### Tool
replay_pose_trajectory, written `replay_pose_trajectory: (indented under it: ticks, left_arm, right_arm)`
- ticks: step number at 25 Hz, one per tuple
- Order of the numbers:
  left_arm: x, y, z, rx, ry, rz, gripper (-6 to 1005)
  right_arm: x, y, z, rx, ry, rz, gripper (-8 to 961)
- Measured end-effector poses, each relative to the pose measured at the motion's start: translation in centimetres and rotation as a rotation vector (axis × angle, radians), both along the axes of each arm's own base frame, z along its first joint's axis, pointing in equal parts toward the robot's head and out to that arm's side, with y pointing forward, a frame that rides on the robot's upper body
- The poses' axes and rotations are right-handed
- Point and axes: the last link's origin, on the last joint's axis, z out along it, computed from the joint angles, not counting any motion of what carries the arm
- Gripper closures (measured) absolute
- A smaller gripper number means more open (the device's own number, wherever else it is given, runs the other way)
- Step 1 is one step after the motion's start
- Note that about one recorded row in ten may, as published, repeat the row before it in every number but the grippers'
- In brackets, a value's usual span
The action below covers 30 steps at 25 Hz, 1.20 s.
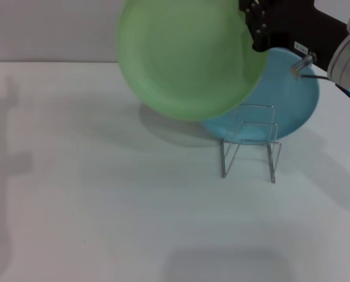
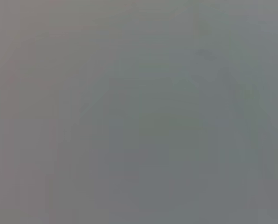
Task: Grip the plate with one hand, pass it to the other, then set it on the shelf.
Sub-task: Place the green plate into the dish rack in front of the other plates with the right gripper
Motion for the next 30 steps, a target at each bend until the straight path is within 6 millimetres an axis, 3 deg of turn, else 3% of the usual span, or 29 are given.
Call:
replay_pose_trajectory:
  ticks: [3, 6, 10, 14, 17, 24, 30]
  left_arm:
    - [-1.2, -0.3, -1.0, -0.069, -0.045, -0.067, 239]
    - [-4.0, -1.8, -3.2, -0.197, -0.233, -0.178, 237]
    - [-6.5, -3.5, -4.5, -0.235, -0.344, -0.114, 237]
    - [-7.1, -4.0, -4.8, -0.23, -0.319, -0.072, 238]
    - [-7.4, -4.2, -4.8, -0.228, -0.31, -0.054, 239]
    - [-7.9, -4.5, -5.2, -0.235, -0.293, -0.02, 241]
    - [-8.2, -4.4, -5.6, -0.256, -0.285, 0.018, 243]
  right_arm:
    - [0.3, -0.3, 0.0, 0.021, -0.048, 0.016, 906]
    - [0.2, -0.7, 0.1, 0.046, -0.095, 0.051, 905]
    - [-0.3, -1.8, 0.1, 0.103, -0.176, 0.141, 905]
    - [0.3, -2.9, -0.4, 0.134, -0.188, 0.202, 906]
    - [1.6, -3.7, -0.3, 0.13, -0.084, 0.229, 907]
    - [7.5, -3.9, 2.7, 0.064, 0.322, 0.192, 907]
    - [10.3, -4.5, 4.3, -0.04, 0.393, 0.192, 906]
